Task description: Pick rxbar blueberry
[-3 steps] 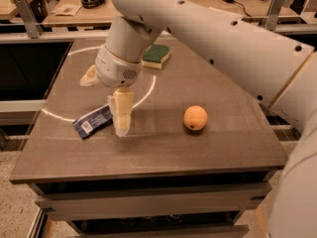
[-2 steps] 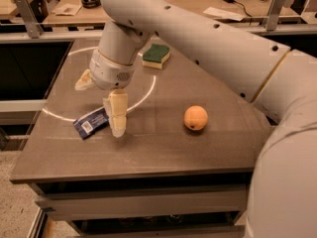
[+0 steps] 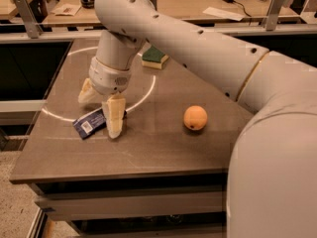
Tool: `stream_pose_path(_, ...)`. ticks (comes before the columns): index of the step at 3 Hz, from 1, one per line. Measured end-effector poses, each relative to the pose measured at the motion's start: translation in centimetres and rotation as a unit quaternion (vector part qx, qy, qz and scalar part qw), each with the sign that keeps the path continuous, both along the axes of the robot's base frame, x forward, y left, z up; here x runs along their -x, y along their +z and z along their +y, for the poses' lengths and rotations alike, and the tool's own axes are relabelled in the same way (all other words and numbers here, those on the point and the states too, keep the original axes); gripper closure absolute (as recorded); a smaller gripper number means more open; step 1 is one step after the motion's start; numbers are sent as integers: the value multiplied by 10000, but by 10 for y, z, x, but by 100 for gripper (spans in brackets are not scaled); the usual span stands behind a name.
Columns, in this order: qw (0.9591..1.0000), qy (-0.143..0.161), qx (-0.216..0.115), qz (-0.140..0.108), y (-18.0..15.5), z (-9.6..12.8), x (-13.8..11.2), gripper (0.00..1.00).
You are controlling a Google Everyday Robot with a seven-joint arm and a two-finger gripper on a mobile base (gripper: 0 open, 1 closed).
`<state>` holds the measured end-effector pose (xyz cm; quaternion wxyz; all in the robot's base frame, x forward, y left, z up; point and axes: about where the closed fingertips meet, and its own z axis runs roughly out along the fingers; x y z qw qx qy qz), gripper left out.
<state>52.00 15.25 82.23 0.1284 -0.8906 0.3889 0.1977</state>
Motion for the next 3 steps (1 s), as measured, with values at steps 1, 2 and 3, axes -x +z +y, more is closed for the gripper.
stream_pose_path(1,9999,45,99,38,-7,-5,-3,43)
stream_pose_path(2,9999,45,99,38,-2,-5,-3,64)
stream_pose_path(3,9999,44,99,39,5,-5,-3,88)
